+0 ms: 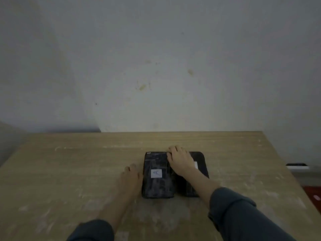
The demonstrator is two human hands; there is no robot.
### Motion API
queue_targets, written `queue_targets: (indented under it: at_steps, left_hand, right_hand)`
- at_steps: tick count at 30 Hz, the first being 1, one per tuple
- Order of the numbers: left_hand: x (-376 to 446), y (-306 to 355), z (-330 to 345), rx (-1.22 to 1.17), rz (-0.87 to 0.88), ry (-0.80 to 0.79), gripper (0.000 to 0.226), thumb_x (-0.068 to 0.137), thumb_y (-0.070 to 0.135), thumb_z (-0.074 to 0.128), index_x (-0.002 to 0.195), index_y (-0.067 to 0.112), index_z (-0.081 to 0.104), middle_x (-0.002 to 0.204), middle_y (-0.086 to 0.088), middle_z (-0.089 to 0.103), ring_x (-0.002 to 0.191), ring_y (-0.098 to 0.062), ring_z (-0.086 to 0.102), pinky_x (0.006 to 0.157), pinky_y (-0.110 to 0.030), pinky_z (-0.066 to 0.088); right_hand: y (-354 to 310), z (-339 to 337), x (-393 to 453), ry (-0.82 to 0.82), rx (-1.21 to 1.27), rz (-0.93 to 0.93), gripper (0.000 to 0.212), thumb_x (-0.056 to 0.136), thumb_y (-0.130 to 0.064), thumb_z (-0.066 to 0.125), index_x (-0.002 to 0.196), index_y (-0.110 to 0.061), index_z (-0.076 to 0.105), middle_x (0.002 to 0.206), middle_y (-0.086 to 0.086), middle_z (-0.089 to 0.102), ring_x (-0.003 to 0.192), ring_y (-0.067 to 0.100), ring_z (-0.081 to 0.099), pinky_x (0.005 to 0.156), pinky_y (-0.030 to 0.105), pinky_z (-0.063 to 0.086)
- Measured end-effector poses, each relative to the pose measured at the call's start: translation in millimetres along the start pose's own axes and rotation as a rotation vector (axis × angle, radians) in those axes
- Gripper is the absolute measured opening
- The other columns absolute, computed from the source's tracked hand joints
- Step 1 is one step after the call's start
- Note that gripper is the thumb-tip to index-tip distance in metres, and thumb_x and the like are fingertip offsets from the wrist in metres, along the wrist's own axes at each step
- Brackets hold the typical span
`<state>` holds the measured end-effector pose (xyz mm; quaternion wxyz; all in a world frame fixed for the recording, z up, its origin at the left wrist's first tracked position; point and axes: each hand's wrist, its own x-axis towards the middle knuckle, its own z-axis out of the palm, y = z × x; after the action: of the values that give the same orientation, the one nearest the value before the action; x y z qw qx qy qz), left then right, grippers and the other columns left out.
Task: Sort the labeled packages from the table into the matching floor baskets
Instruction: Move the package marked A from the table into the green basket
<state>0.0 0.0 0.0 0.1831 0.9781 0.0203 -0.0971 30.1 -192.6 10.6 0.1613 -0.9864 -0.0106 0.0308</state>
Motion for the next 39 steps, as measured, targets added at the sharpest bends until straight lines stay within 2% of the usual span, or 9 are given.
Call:
queue_targets:
  at_steps: [6, 11, 16, 20, 23, 27, 30, 33, 39]
  left_hand:
    - [-35.8, -8.1, 48.8, -0.4, -0.333, 0.031, 0.048, 0.096, 0.035, 0.03, 0.125, 0.002, 0.048, 0.126, -0.023, 0.053, 0.115, -0.038, 0.051, 0.098, -0.045, 0.042]
    - [-62.5, 12.2, 68.5, -0.835, -0.554, 0.062, 0.051, 0.093, 0.049, 0.037, 0.096, 0.003, 0.059, 0.092, -0.015, 0.065, 0.076, -0.026, 0.061, 0.072, -0.038, 0.051]
    - [-54.0, 15.7, 64.2, -0.995, -0.658, 0.112, 0.057, 0.092, 0.038, 0.051, 0.132, -0.001, 0.045, 0.129, -0.02, 0.055, 0.115, -0.036, 0.055, 0.099, -0.046, 0.048]
    - [-35.0, 0.2, 34.3, -0.936, -0.491, 0.246, 0.062, 0.094, 0.039, 0.045, 0.144, 0.006, 0.03, 0.145, -0.02, 0.034, 0.129, -0.036, 0.043, 0.103, -0.043, 0.041]
    - [-20.0, -9.4, 5.5, -0.921, -0.327, 0.336, 0.053, 0.096, 0.036, 0.041, 0.142, 0.01, 0.035, 0.139, -0.017, 0.038, 0.125, -0.033, 0.045, 0.104, -0.044, 0.042]
    - [-19.7, -3.8, -21.4, -0.92, -0.137, 0.349, 0.048, 0.097, 0.032, 0.041, 0.14, 0.011, 0.038, 0.139, -0.013, 0.048, 0.127, -0.029, 0.045, 0.11, -0.05, 0.036]
    - [-33.7, 5.8, -27.3, -0.898, -0.094, 0.294, 0.053, 0.095, 0.038, 0.042, 0.142, 0.013, 0.037, 0.142, -0.012, 0.048, 0.129, -0.03, 0.045, 0.111, -0.052, 0.036]
    - [-50.7, 19.0, -25.4, -0.962, -0.027, 0.228, 0.051, 0.093, 0.04, 0.046, 0.14, 0.019, 0.041, 0.139, -0.005, 0.052, 0.127, -0.024, 0.048, 0.109, -0.047, 0.039]
    - [-87.8, 63.0, 3.4, -0.979, 0.09, -0.002, 0.028, 0.091, 0.039, 0.051, 0.117, 0.029, 0.051, 0.12, -0.001, 0.061, 0.11, -0.02, 0.058, 0.099, -0.043, 0.046]
  right_hand:
    - [10.0, 34.7, 11.8, -0.069, 0.02, 0.003, 0.043, 0.099, -0.034, 0.029, 0.131, -0.009, 0.041, 0.131, 0.013, 0.051, 0.119, 0.029, 0.047, 0.099, 0.042, 0.039]
    - [12.6, 50.2, 9.8, -0.02, 0.021, 0.004, 0.04, 0.099, -0.033, 0.031, 0.129, -0.01, 0.043, 0.129, 0.011, 0.054, 0.122, 0.026, 0.047, 0.106, 0.04, 0.034]
    - [3.9, 50.4, 6.5, 0.046, 0.083, 0.055, 0.042, 0.098, -0.037, 0.034, 0.125, -0.009, 0.047, 0.126, 0.012, 0.057, 0.119, 0.029, 0.048, 0.107, 0.041, 0.034]
    - [-14.5, 41.8, -10.5, 0.153, 0.236, 0.109, 0.043, 0.095, -0.042, 0.037, 0.124, -0.012, 0.047, 0.122, 0.008, 0.056, 0.114, 0.026, 0.049, 0.101, 0.042, 0.038]
    - [-30.6, 32.7, -30.1, 0.187, 0.436, 0.155, 0.034, 0.095, -0.041, 0.04, 0.113, -0.013, 0.047, 0.111, 0.006, 0.052, 0.1, 0.022, 0.05, 0.083, 0.035, 0.045]
    - [-44.5, 20.1, -57.5, 0.28, 0.669, 0.215, 0.018, 0.095, -0.03, 0.046, 0.097, -0.013, 0.043, 0.097, 0.004, 0.045, 0.073, 0.007, 0.045, 0.055, 0.014, 0.039]
    - [-45.5, 11.9, -81.3, 0.292, 0.797, 0.268, 0.025, 0.096, -0.031, 0.043, 0.113, -0.013, 0.041, 0.094, 0.004, 0.05, 0.072, 0.01, 0.048, 0.055, 0.017, 0.036]
    - [-37.1, 6.4, -107.3, 0.345, 0.866, 0.326, 0.015, 0.097, -0.033, 0.04, 0.11, -0.027, 0.035, 0.079, -0.004, 0.053, 0.066, 0.008, 0.051, 0.051, 0.016, 0.035]
    - [7.6, -6.7, -173.6, 0.511, 0.885, 0.517, 0.021, 0.095, -0.032, 0.045, 0.112, -0.019, 0.042, 0.103, -0.001, 0.057, 0.09, 0.013, 0.056, 0.075, 0.031, 0.045]
